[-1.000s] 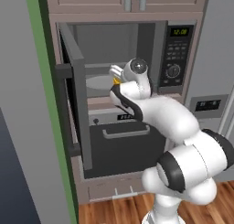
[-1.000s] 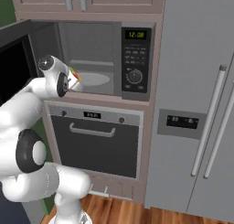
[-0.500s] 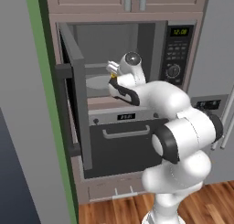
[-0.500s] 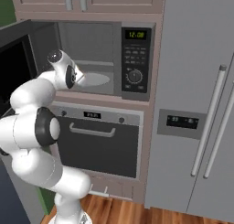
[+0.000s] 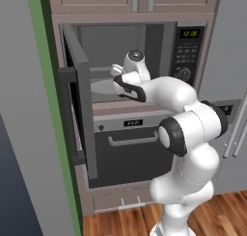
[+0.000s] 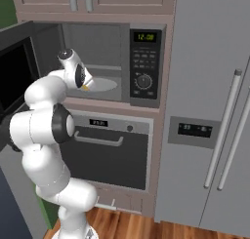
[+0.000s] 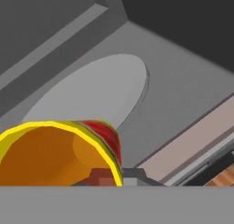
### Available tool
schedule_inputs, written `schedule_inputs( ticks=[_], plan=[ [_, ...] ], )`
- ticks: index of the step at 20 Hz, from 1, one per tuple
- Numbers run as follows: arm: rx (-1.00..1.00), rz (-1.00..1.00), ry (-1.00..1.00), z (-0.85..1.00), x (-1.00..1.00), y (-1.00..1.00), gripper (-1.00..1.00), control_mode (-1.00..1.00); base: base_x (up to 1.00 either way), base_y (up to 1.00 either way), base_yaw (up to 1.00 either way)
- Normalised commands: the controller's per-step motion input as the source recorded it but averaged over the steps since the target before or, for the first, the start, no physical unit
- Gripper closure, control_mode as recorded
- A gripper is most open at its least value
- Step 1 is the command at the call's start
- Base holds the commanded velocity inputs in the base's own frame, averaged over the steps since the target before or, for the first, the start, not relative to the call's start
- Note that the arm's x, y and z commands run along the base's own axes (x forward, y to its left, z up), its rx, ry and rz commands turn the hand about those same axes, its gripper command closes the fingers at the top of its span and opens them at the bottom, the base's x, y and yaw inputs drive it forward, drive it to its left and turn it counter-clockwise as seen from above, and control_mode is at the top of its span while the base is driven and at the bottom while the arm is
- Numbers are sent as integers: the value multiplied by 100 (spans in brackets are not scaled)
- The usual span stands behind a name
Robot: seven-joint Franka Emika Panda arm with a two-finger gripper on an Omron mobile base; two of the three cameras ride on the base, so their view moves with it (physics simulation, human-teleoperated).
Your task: Place the microwavable item in the microwave. Then, close the microwave door and press the start button.
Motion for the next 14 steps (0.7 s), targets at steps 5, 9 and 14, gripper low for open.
schedule_inputs(
  ticks=[5,9,14],
  plan=[
    [0,0,0,-40,26,0,-100,-100,0,0,0],
    [2,1,0,-25,24,-11,-100,-100,0,0,0],
    [5,2,0,-5,43,-23,-100,-100,0,0,0]
  ],
)
